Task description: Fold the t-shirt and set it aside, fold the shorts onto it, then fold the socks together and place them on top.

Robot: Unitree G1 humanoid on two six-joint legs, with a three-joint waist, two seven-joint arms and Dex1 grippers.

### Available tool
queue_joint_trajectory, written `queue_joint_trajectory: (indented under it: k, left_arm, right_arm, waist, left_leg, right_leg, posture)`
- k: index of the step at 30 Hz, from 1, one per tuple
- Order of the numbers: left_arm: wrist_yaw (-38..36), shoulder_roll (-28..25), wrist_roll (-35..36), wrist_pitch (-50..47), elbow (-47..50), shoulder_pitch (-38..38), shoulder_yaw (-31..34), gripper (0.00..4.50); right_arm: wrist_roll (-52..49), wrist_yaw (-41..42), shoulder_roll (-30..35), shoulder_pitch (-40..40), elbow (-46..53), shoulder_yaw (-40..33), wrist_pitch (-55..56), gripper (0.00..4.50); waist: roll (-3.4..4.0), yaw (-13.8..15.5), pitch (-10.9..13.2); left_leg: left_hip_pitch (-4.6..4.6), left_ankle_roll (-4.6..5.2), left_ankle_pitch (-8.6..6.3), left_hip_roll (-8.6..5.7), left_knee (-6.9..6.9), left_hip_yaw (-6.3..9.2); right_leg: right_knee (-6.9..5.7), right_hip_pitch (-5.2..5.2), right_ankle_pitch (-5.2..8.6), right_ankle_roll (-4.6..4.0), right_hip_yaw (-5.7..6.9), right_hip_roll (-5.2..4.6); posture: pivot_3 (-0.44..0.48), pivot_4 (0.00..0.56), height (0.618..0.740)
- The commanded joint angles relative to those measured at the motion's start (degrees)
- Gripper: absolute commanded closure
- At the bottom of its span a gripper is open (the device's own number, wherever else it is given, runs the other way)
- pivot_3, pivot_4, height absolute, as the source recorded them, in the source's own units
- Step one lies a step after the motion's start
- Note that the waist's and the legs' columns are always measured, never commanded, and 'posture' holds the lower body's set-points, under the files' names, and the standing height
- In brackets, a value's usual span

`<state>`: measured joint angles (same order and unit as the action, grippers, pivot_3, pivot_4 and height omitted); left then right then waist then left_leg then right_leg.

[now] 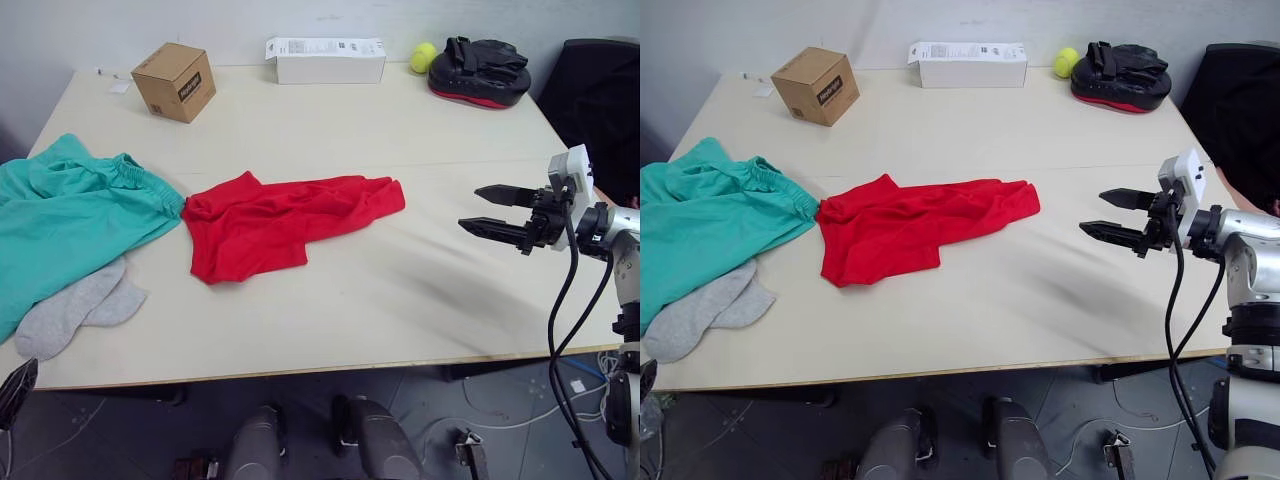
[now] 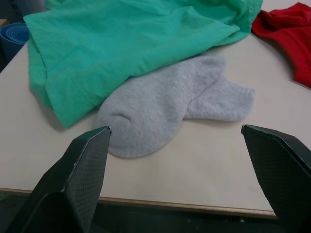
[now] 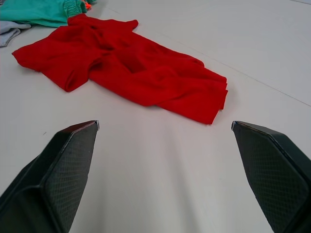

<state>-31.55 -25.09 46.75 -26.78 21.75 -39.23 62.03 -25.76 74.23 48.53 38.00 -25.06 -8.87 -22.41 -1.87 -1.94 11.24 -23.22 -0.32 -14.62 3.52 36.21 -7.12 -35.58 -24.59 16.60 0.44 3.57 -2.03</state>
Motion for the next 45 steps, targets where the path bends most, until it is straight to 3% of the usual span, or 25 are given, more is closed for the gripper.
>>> queue_joint_trajectory:
  k: [1,21,26,30,35,38,45]
  left_arm:
    - [2.4,-0.73,1.66,0.27,1.68,-0.1,2.62,0.0]
    - [7.66,-4.2,3.75,-2.76,6.04,0.77,0.9,0.0]
    - [4.7,-9.01,0.68,-3.29,9.54,1.46,-4.29,0.0]
    - [-1.97,-18.18,-6.11,-1.98,11.46,3.59,-13.98,0.0]
    - [-7.82,-28.49,-9.55,-2.84,9.06,15.05,-26.24,0.0]
    - [-10.06,-31.38,-8.96,-5.1,5.55,25.88,-34.52,0.0]
    - [-11.13,-27.07,-9.35,-15.28,-4.33,53.35,-54.44,0.0]
  right_arm:
    - [-0.2,0.18,-0.28,1.31,1.02,-0.59,0.78,0.02]
    - [0.23,-1.0,-0.46,-0.55,3.55,-1.24,1.06,0.02]
    - [0.93,-1.13,-0.19,-1.07,6.42,-0.31,1.67,0.02]
    - [4.55,0.98,0.07,-1.97,10.58,4.14,5.18,0.02]
    - [10.23,2.66,-1.53,0.04,10.53,10.51,12.87,0.02]
    - [12.76,1.96,-3.68,3.03,7.97,12.94,15.48,0.02]
    - [14.15,2.76,-6.93,5.57,6.5,15.12,17.99,0.02]
  waist:
    - [0.0,-0.01,0.0]
    - [0.01,-0.01,-0.01]
    - [0.02,0.03,-0.01]
    - [0.07,0.22,-0.04]
    - [0.13,0.18,-0.07]
    - [0.18,-0.15,-0.08]
    - [0.18,0.36,-0.07]
  left_leg:
    - [0.0,0.0,0.0,0.0,0.0,0.0]
    - [0.03,-0.01,0.01,0.02,0.04,-0.03]
    - [0.07,-0.03,0.03,0.01,0.08,-0.04]
    - [0.1,-0.08,0.06,0.02,0.08,-0.05]
    - [0.15,-0.1,0.1,0.02,0.04,-0.1]
    - [0.14,-0.07,0.15,0.03,0.02,-0.18]
    - [0.26,0.06,0.38,0.04,0.01,-0.26]
  right_leg:
    - [-0.01,0.0,0.0,0.0,0.0,0.0]
    - [-0.12,0.0,-0.04,0.07,-0.02,0.01]
    - [-0.21,0.01,-0.01,0.02,-0.03,0.0]
    - [-0.27,0.0,-0.01,0.0,-0.04,0.01]
    - [-0.38,-0.01,-0.04,0.05,-0.06,0.01]
    - [-0.47,-0.07,-0.09,0.13,-0.12,0.0]
    - [-0.93,-0.14,-0.13,0.2,-0.21,0.1]
  posture:
    - [0.0,0.15,0.74]
    - [0.0,0.15,0.74]
    - [0.0,0.15,0.74]
    - [0.0,0.15,0.74]
    - [0.0,0.15,0.74]
    - [0.0,0.15,0.74]
    - [0.0,0.15,0.74]
